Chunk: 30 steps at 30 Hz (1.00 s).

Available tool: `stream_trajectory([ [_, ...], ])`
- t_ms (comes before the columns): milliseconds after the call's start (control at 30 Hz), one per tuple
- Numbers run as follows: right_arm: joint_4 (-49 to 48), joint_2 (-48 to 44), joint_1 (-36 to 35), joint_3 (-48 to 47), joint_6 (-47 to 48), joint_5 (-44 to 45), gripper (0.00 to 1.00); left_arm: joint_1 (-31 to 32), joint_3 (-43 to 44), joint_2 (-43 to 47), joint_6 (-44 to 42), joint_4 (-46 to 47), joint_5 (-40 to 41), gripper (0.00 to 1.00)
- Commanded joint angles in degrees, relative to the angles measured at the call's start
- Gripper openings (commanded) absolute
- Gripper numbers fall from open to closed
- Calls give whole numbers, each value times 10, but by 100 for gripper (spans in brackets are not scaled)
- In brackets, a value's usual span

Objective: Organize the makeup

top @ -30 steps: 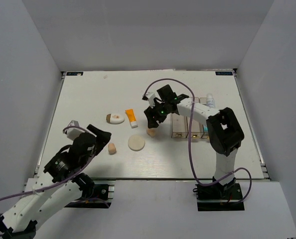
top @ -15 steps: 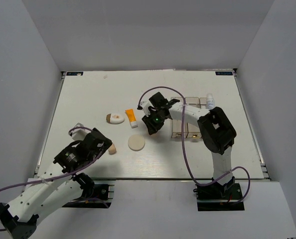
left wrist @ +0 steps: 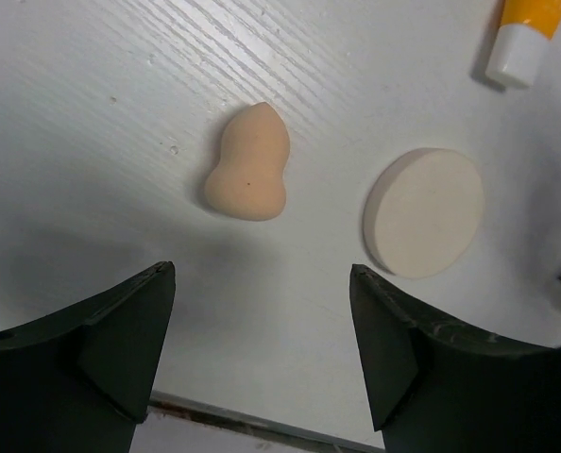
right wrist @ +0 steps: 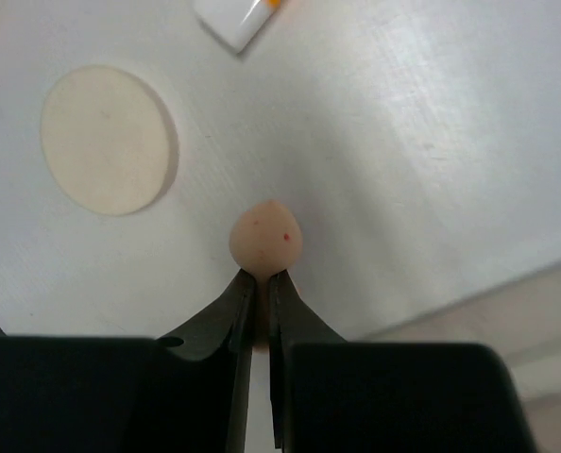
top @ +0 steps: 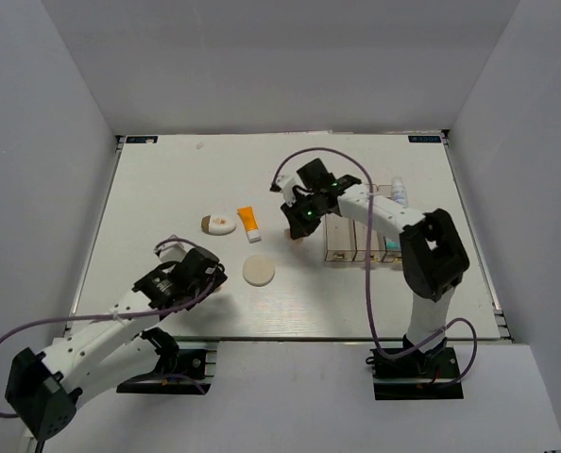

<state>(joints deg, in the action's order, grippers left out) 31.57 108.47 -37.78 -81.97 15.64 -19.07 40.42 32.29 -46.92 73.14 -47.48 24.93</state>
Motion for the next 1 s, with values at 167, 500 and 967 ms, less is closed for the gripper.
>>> stream_trajectory([
  [167,-9,-155,115,35,-9,55,0,-9,61,-143,-104,85,-17,83],
  [500,-23,-187,206,118,8,146,1,-14,65,-164,-125,81,-1,83],
  [967,0,-135,238,96,19,124,65,-25,59,-193,-132,76,8,78],
])
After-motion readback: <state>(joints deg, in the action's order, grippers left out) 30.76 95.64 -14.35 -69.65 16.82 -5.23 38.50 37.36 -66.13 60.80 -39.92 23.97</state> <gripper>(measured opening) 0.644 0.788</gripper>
